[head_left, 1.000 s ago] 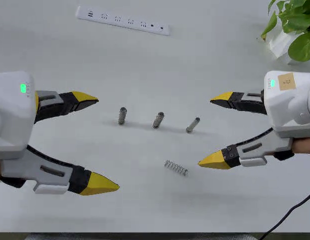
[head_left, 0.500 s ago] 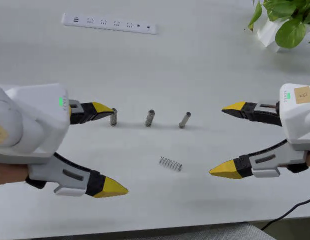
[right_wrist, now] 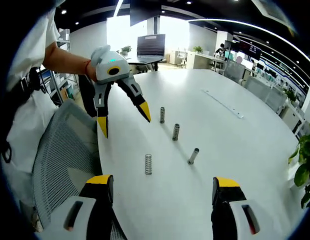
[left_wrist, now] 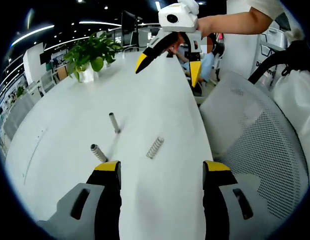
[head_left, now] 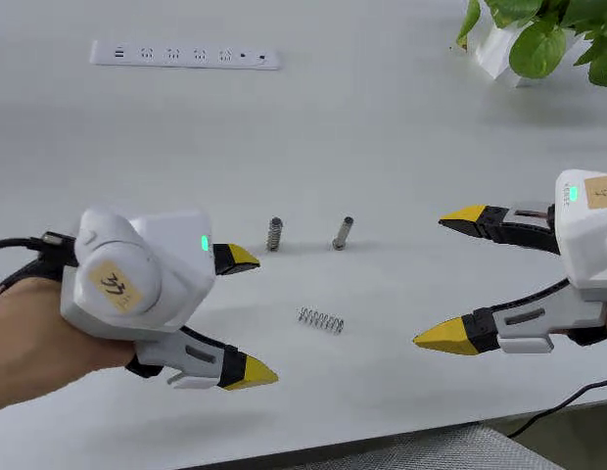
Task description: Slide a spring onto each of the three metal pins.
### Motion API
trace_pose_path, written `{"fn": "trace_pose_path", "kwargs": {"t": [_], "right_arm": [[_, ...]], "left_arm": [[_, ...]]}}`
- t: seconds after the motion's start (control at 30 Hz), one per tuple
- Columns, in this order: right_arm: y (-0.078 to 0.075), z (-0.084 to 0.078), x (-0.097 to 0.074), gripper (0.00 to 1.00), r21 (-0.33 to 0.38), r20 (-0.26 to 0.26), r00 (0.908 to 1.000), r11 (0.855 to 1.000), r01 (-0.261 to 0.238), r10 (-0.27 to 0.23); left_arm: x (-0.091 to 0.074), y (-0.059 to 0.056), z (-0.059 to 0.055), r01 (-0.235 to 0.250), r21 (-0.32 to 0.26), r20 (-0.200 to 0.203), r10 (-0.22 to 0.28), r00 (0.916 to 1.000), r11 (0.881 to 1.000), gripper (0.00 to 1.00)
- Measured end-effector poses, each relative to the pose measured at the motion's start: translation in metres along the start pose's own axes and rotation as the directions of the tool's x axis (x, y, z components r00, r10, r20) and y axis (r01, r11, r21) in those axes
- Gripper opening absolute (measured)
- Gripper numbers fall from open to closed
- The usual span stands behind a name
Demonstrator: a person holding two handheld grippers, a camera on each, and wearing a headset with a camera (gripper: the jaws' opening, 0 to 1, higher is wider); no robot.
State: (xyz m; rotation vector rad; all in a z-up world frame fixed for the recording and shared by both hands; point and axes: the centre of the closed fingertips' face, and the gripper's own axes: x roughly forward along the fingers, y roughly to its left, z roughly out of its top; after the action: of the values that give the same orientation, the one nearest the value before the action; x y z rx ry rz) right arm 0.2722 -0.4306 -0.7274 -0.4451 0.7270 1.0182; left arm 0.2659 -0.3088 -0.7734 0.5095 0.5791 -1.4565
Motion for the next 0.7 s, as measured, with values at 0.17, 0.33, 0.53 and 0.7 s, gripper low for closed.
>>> {"fn": "trace_pose_path", "kwargs": {"t": [0.17, 0.33, 0.53, 0.7], "right_arm": [[0.002, -0.006, -0.002, 0.8, 0.017, 0.003, 1.0, 1.0, 0.004, -0.004], [0.002, -0.009, -0.003, 0.8, 0.038, 0.01, 0.9999, 0.999, 0.009, -0.01], [0.003, -0.012, -0.003, 0.79, 0.054, 0.016, 0.9998, 0.998, 0.011, -0.011], [0.006, -0.016, -0.004, 0.8, 0.06, 0.017, 0.9998, 0.998, 0.005, -0.006]], "left_arm": [[0.015, 0.008, -0.004, -0.004, -0.016, -0.025, 0.004, 0.9997, 1.0, 0.51], [0.03, 0.013, -0.007, -0.005, 0.008, -0.058, 0.006, 0.9983, 1.0, 0.43], [0.046, 0.015, -0.007, 0.007, 0.042, -0.087, -0.004, 0.9962, 0.999, 0.35], [0.059, 0.02, -0.011, 0.016, 0.05, -0.107, -0.011, 0.9942, 0.999, 0.29]]}}
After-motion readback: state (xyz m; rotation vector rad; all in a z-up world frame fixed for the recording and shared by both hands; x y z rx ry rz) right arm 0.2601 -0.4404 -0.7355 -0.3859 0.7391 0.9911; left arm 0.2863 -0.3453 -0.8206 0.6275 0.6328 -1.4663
